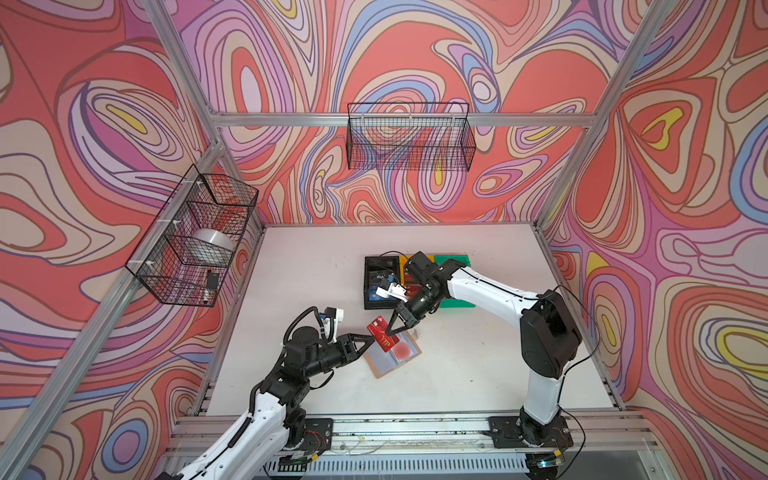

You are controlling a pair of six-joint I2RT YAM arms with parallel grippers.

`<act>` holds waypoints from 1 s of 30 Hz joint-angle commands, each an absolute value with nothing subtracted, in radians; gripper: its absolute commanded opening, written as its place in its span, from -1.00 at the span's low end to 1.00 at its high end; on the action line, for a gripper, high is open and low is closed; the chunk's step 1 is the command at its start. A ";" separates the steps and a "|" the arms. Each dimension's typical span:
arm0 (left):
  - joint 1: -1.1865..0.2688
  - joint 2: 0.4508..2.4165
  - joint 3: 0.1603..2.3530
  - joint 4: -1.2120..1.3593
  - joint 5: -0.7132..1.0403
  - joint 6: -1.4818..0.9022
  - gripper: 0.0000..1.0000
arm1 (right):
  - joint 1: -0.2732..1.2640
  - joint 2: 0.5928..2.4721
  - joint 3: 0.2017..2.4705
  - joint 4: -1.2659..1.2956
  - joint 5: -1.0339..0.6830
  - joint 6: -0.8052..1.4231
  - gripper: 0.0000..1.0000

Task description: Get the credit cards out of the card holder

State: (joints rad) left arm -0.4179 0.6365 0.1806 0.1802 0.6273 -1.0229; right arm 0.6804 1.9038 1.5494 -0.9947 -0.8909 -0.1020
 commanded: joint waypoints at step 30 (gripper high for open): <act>-0.413 0.692 0.214 0.100 0.590 -0.996 -0.40 | 0.557 2.207 2.263 -1.474 0.012 -1.071 -1.00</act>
